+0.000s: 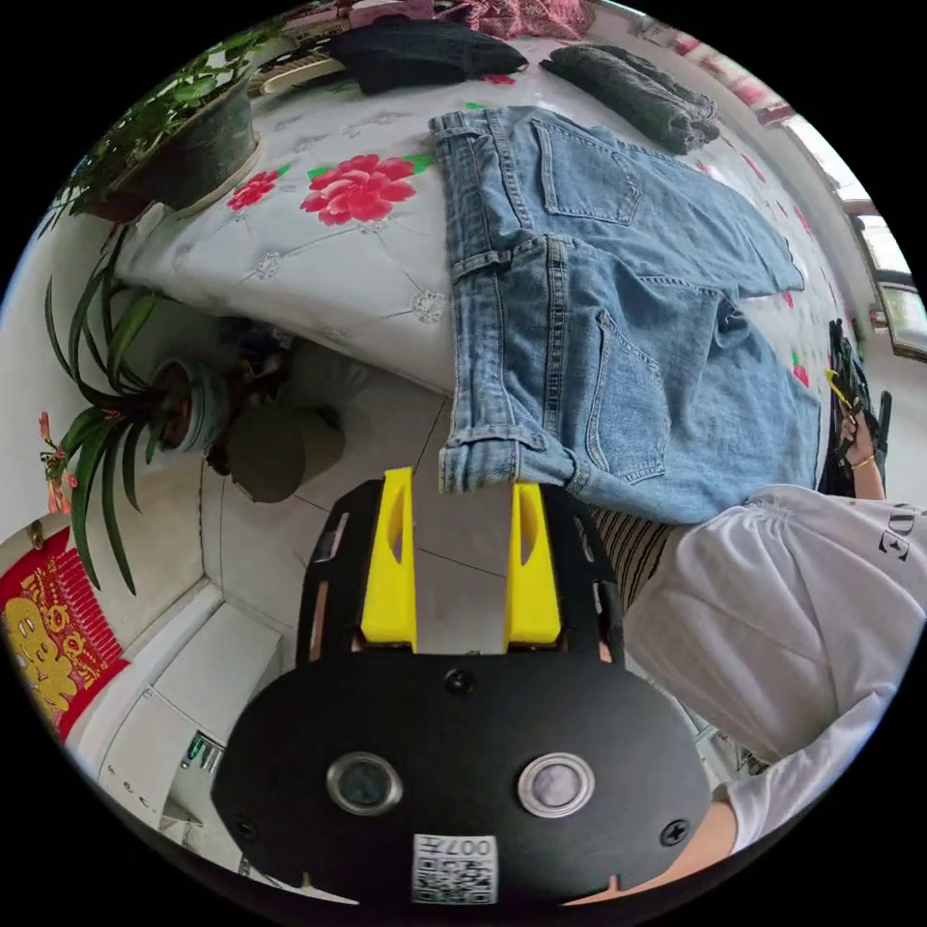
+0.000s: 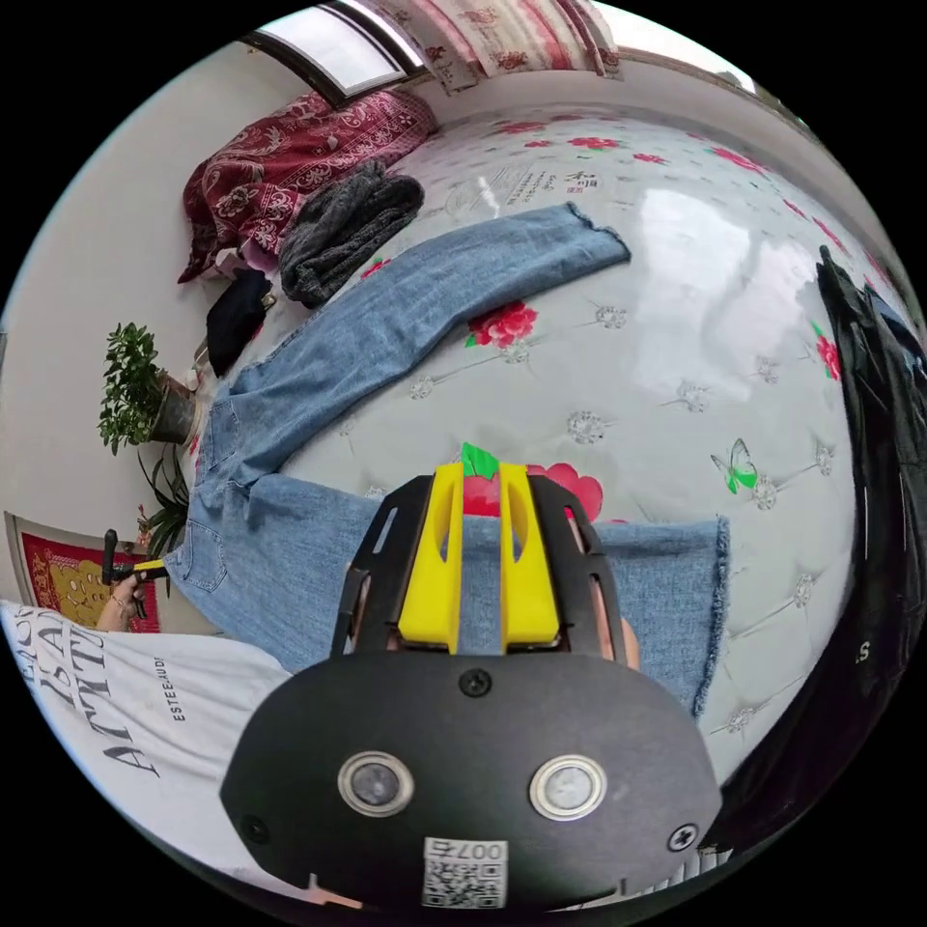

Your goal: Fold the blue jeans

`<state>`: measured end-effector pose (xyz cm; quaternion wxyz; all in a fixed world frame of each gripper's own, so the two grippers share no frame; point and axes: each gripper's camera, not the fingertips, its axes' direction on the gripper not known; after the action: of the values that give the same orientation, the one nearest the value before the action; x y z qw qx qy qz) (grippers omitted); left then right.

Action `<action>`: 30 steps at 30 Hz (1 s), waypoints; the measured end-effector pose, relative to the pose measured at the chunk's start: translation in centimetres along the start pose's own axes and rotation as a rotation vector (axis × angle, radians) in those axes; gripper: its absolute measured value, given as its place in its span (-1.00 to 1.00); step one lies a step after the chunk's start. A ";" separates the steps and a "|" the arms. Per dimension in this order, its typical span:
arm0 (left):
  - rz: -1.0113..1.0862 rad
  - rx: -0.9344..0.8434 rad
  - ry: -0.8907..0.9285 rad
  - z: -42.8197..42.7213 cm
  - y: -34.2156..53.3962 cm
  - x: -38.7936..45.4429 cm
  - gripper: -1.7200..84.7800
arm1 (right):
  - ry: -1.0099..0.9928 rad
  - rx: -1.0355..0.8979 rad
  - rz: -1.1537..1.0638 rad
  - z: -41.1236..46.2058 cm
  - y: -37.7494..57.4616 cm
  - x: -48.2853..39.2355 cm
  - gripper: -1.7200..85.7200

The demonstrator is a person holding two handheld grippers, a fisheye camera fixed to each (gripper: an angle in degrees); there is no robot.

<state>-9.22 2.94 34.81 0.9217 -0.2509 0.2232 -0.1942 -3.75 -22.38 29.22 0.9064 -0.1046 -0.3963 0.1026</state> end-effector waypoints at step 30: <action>0.406 0.091 -0.111 -5.2 -35.3 7.8 -0.94 | 0.200 -0.147 -0.473 9.7 -40.5 -12.4 -0.95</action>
<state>-14.08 -30.85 47.71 0.9632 -0.1693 0.2088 -0.0003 -15.05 -63.47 38.00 0.9297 -0.0842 -0.3247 -0.1520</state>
